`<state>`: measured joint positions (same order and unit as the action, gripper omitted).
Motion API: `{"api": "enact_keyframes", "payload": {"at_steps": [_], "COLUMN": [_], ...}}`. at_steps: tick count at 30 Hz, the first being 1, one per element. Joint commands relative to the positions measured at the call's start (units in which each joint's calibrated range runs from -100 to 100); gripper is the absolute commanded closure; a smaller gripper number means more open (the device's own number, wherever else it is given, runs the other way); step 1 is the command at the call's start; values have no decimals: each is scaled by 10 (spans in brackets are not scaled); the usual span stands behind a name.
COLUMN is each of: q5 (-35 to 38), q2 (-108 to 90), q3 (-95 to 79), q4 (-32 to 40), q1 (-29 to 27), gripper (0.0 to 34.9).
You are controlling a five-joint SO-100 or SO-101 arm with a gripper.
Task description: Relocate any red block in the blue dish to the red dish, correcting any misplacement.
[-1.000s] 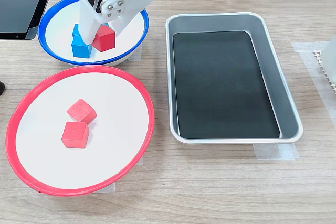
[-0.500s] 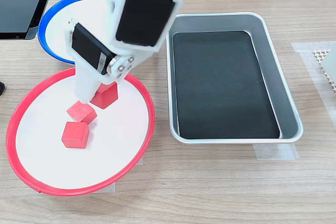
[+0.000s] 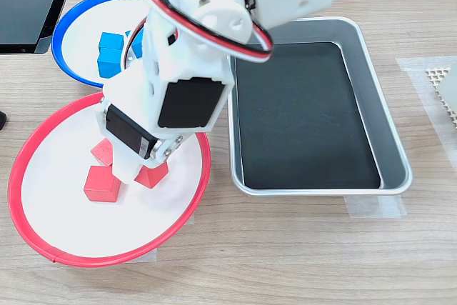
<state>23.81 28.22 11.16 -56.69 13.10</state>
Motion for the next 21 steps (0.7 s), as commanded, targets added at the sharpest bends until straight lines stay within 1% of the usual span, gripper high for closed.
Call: {"api": "enact_keyframes", "payload": {"at_steps": [1, 6, 9, 10, 13, 16, 19, 21], "q5": [0, 0, -1, -1, -2, -3, -2, -2], "q2": [1, 7, 14, 15, 16, 16, 12, 5], "q3": [32, 35, 43, 44, 44, 45, 45, 44], "q4": [14, 27, 28, 29, 29, 26, 20, 17], "q1": [-6, -1, 0, 0, -2, -4, -4, -4], "gripper": [344, 339, 330, 321, 277, 244, 239, 249]}}
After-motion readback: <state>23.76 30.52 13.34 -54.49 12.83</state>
